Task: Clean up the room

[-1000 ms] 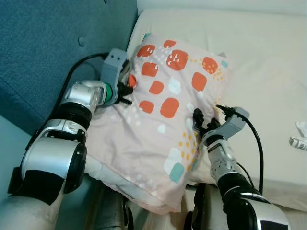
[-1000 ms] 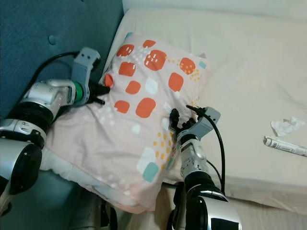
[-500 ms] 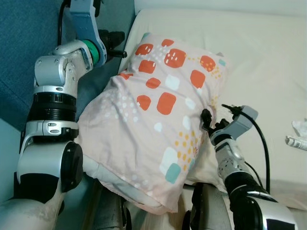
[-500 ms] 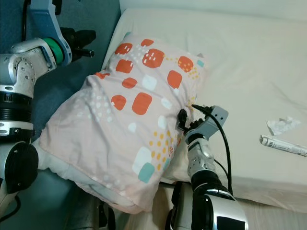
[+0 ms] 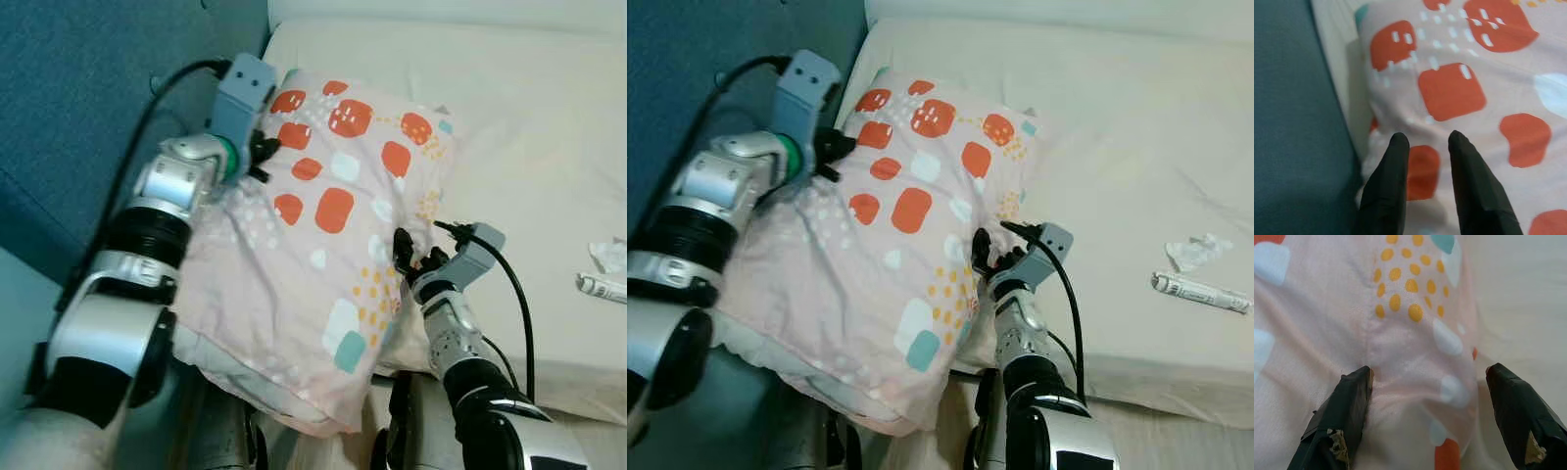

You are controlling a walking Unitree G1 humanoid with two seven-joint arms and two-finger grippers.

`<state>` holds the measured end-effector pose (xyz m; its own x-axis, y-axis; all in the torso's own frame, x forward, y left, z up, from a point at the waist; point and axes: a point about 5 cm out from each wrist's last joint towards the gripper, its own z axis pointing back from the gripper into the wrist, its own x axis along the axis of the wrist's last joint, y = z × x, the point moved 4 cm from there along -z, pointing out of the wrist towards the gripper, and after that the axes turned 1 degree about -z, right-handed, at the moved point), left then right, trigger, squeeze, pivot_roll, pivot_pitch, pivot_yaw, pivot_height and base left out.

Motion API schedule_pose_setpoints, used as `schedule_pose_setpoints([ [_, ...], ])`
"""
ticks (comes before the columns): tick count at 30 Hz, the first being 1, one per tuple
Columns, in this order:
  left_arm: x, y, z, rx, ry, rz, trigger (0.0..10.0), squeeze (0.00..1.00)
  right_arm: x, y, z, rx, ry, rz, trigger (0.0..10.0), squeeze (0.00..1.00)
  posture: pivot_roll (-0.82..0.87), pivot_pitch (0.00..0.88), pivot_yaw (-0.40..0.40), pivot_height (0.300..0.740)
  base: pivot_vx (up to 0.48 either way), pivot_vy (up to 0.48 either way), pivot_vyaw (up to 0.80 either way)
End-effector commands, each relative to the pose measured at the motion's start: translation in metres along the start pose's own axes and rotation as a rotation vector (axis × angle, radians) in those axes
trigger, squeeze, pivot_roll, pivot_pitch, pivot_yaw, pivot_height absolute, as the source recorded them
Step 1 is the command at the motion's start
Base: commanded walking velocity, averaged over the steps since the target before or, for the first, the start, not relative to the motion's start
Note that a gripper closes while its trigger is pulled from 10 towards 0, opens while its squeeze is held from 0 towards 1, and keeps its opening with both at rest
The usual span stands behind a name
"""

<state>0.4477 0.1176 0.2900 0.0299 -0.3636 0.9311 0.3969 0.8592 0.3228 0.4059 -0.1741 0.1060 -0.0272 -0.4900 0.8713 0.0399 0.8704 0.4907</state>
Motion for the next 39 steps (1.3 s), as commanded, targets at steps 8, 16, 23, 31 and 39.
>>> schedule_pose_setpoints([
  [8,-0.036,0.001,-0.011,0.039,0.129,0.028,10.0,1.00,-0.020,0.000,0.007,0.006,0.060,0.006,10.0,0.00,0.23,0.196,0.098,0.582,0.000,0.000,0.00],
  [16,-0.100,-0.003,-0.008,0.024,0.364,-0.057,10.0,1.00,-0.023,-0.002,0.011,0.003,0.063,0.003,10.0,0.00,0.22,0.200,0.104,0.582,0.000,0.000,0.00],
  [23,-0.175,-0.032,0.007,-0.097,0.584,-0.140,10.0,0.33,-0.024,-0.001,0.011,0.005,0.065,0.003,10.0,0.00,0.23,0.204,0.106,0.582,0.000,0.000,0.00],
  [31,-0.205,-0.058,0.010,-0.071,0.636,-0.038,10.0,0.00,-0.024,-0.002,0.012,0.004,0.067,0.009,10.0,0.00,0.21,0.207,0.100,0.582,0.000,0.000,0.00],
  [39,-0.188,-0.062,0.001,-0.044,0.561,0.090,0.0,0.00,-0.022,-0.004,0.011,0.000,0.062,0.012,10.0,0.00,0.20,0.203,0.102,0.582,0.000,0.000,0.00],
])
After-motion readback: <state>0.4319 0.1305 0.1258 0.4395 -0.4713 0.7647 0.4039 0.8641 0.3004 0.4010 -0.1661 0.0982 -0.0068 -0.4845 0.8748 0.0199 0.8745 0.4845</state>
